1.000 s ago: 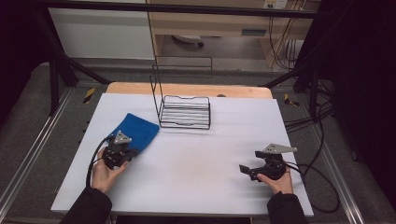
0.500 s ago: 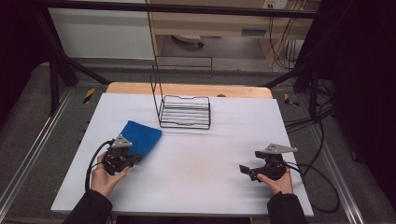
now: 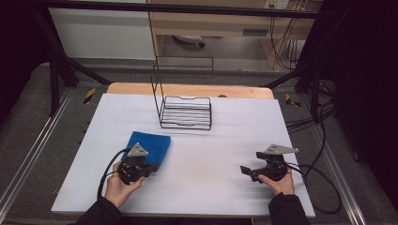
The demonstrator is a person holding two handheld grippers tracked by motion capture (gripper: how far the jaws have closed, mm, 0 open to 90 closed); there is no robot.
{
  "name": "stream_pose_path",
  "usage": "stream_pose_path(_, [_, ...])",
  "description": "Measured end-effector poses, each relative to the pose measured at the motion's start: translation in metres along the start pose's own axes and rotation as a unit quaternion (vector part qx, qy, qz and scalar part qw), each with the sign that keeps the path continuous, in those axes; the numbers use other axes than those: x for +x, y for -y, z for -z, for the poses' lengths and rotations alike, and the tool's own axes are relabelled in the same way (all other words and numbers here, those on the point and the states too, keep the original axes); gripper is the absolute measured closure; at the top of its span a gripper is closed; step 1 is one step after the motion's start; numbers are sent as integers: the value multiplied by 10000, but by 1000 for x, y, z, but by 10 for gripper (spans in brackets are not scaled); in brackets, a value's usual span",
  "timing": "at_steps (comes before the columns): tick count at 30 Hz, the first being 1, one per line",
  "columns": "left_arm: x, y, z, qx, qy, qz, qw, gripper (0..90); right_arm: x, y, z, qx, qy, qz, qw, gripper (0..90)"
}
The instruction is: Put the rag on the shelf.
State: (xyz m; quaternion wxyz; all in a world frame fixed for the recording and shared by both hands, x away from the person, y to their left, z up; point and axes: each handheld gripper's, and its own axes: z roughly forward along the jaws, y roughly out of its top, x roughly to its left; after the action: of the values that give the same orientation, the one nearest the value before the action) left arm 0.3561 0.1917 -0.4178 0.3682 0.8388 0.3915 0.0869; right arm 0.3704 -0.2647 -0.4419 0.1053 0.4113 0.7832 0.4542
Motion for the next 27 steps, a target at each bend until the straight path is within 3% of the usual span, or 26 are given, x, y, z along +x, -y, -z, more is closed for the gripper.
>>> stream_pose_path(13, [-45,-7,-14,-36,427,-227,9988,859,0,0,0,-12,4,16,10000,18])
stream_pose_path(27, [-69,-9,-22,-75,710,-368,9968,855,0,1,0,-13,-6,33,10000,19])
